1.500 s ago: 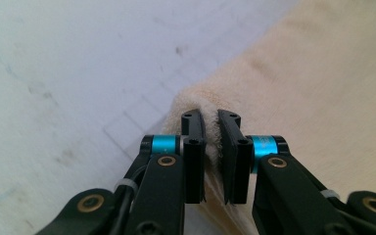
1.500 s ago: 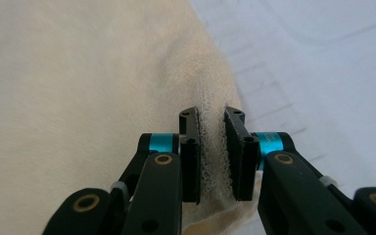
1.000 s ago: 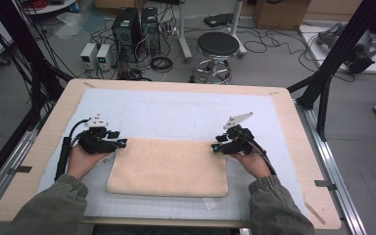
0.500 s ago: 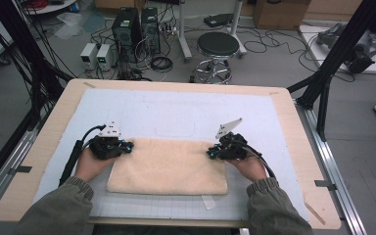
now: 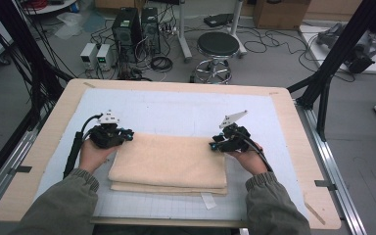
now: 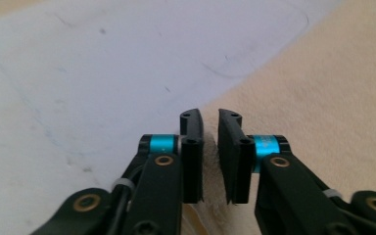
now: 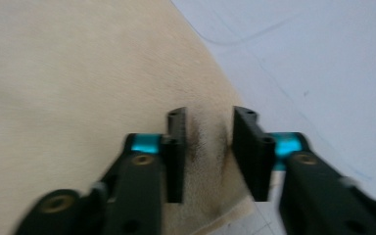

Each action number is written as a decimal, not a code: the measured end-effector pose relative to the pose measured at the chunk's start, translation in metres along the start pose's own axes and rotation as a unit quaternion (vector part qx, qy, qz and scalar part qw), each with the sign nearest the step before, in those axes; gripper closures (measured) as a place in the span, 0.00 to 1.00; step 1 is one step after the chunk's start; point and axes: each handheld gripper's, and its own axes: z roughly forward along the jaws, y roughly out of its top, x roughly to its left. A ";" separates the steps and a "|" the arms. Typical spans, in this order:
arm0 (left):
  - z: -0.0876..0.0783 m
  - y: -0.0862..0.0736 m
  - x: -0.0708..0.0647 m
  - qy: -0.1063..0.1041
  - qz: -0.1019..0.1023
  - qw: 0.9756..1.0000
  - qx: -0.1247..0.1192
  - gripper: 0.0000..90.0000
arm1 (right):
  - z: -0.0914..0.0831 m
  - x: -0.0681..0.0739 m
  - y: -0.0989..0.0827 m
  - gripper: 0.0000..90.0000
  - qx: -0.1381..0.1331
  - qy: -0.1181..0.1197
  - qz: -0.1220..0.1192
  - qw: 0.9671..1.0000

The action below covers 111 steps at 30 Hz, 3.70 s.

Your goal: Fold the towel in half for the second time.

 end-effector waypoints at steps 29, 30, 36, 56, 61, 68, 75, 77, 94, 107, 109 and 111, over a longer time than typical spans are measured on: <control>-0.061 -0.055 -0.066 -0.039 0.073 0.996 -0.024 0.51 | -0.075 0.067 -0.021 0.58 -0.034 0.008 -0.064 0.997; -0.061 -0.055 -0.066 -0.036 0.073 0.996 -0.025 0.51 | -0.074 0.069 -0.023 0.58 -0.057 0.005 -0.063 0.996; -0.063 -0.060 -0.073 -0.028 0.070 0.997 -0.025 0.50 | -0.061 0.081 -0.044 0.56 -0.064 0.019 -0.049 0.997; -0.074 -0.075 -0.100 -0.059 0.070 0.996 0.001 0.92 | -0.058 0.105 -0.065 0.92 -0.055 0.076 -0.071 0.993; -0.074 -0.077 -0.095 -0.058 0.054 0.997 -0.001 0.74 | -0.049 0.108 -0.067 0.78 -0.037 0.085 -0.069 0.993; -0.080 -0.058 -0.074 -0.014 0.040 0.998 -0.041 0.59 | -0.057 0.086 -0.040 0.60 -0.076 0.048 -0.043 0.995; -0.057 -0.024 -0.047 0.019 0.030 0.998 -0.047 0.52 | -0.043 0.049 -0.016 0.47 -0.076 0.001 -0.011 0.997; -0.046 -0.014 -0.036 0.031 0.016 0.998 -0.048 0.52 | -0.036 0.039 -0.011 0.44 -0.074 -0.009 -0.002 0.997; 0.014 -0.026 0.015 -0.021 -0.093 0.995 0.001 0.51 | 0.016 -0.010 -0.018 0.49 -0.029 0.041 0.060 0.997; -0.001 -0.002 0.009 0.050 -0.039 0.997 -0.033 0.87 | -0.001 -0.002 0.009 0.88 -0.061 0.006 0.004 0.998; -0.004 0.011 0.014 0.063 -0.038 0.996 -0.042 0.87 | -0.004 -0.006 0.021 0.88 -0.066 -0.009 0.004 0.998; -0.008 0.025 0.021 0.073 -0.035 0.996 -0.047 0.87 | -0.005 -0.012 0.033 0.88 -0.067 -0.024 0.003 0.997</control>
